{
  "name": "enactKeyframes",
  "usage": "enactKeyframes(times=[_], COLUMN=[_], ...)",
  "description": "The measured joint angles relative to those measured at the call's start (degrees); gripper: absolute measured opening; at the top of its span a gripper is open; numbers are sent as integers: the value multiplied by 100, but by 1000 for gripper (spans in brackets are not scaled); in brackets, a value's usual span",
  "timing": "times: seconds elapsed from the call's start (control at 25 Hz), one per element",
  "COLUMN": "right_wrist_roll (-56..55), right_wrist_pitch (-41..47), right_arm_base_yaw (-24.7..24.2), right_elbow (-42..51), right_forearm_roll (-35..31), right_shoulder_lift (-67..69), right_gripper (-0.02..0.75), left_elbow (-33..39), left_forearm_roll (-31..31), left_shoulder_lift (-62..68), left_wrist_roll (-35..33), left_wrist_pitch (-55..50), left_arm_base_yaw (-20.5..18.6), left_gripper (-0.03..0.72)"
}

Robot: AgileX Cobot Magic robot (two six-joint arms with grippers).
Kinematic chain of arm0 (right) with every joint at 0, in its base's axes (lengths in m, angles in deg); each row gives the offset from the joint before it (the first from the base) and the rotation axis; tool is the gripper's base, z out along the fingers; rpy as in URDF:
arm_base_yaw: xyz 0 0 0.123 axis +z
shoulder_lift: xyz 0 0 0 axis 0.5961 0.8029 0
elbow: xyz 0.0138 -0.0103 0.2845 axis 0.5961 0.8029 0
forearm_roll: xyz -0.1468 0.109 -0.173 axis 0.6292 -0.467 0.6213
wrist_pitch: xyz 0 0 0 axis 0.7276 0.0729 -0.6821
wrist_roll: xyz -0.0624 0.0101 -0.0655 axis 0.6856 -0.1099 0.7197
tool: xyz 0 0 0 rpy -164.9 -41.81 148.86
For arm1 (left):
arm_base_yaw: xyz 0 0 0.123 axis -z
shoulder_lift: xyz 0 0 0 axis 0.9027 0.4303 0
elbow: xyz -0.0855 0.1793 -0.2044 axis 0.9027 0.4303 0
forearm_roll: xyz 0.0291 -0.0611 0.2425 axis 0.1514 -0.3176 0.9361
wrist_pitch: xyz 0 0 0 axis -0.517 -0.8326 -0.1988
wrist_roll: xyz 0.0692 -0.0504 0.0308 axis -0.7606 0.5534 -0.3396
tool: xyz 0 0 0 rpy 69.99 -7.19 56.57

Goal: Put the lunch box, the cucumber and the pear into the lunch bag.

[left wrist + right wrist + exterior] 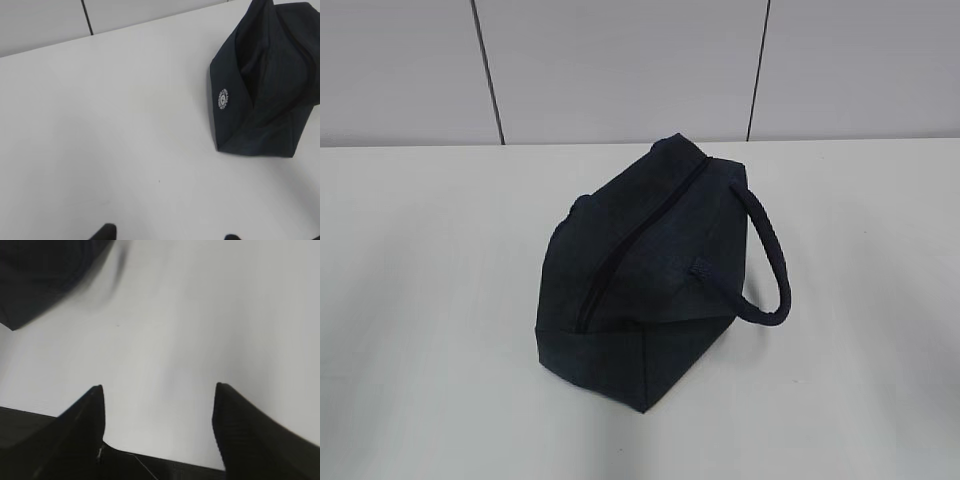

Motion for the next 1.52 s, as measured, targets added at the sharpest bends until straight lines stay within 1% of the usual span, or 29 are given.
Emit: enactKeyframes(times=[0.12,0.2,0.32,0.44,0.6,0.68,0.84,1.08,1.52], right_wrist_roll=[-330,-405,-440,-430,-430,-430,-430,-421,-421], right_wrist_pitch=[341,688,944,1038,1061,1074,1083,1096,1096], right_arm_base_yaw=[0,0,0,0,0,0,0,0,0], right_elbow=[370,537,737,784,784,784,784,784,784], right_forearm_roll=[434,576,620,694,874,874,874,874,874], right_shoulder_lift=[-919,-1459,-2093,-2468,-2982,-3212,-3694,-3744,-3744], right_gripper=[517,518,518,518,517,517,517,517,517], left_elbow=[0,0,0,93,522,647,759,770,770], left_forearm_roll=[175,246,308,429,461,456,340,170,133], left_shoulder_lift=[-720,-1100,-1608,-2065,-2635,-2896,-2938,-2957,-2957], left_wrist_roll=[156,170,189,189,207,207,184,-5,-12], left_wrist_pitch=[-612,-925,-1215,-1267,-1280,-1022,-816,-783,-783], left_arm_base_yaw=[0,0,0,0,0,0,0,0,0], left_gripper=[383,383,379,379,375,375,375,371,312])
